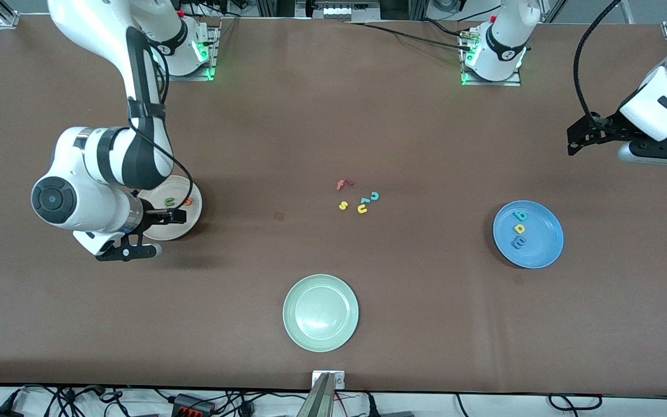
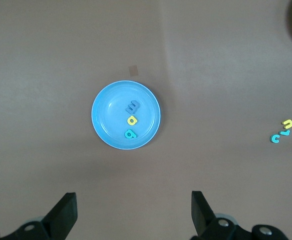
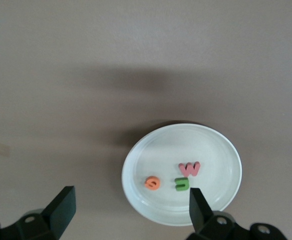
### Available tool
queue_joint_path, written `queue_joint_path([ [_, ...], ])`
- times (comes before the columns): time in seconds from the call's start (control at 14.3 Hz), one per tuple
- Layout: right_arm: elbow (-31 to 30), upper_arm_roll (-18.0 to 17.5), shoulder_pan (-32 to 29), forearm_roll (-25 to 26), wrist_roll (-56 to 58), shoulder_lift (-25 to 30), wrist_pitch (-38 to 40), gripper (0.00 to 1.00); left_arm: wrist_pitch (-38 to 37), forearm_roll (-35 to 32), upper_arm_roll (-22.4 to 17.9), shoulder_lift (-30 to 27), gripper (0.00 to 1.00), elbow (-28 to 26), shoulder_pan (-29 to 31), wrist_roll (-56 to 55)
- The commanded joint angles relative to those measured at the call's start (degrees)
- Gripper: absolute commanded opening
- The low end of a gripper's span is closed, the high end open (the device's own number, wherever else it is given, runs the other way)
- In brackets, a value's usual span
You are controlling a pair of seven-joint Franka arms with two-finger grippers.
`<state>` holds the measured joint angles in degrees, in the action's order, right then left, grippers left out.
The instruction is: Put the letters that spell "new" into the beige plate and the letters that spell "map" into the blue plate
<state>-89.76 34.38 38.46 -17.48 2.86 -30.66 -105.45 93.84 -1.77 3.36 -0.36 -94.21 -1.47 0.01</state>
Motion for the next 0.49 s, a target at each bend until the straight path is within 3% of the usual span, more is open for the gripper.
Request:
queue_joint_path([
  [0.0,0.1,-11.9,-8.8,8.0,-8.1,9.4,1.6,1.0,-1.3,1.2,0.1,0.1,1.0,1.3,0.1,0.9],
  [0.14,0.3,-18.0,-15.7,9.6,-8.7,13.4,3.8,1.0,-1.3,1.2,0.1,0.1,1.0,1.3,0.1,0.9],
  [0.42,2.0,-25.7,-28.4,10.4,-8.7,19.1,8.9,1.0,-1.4,1.2,0.1,0.0,1.0,1.3,0.1,0.9],
])
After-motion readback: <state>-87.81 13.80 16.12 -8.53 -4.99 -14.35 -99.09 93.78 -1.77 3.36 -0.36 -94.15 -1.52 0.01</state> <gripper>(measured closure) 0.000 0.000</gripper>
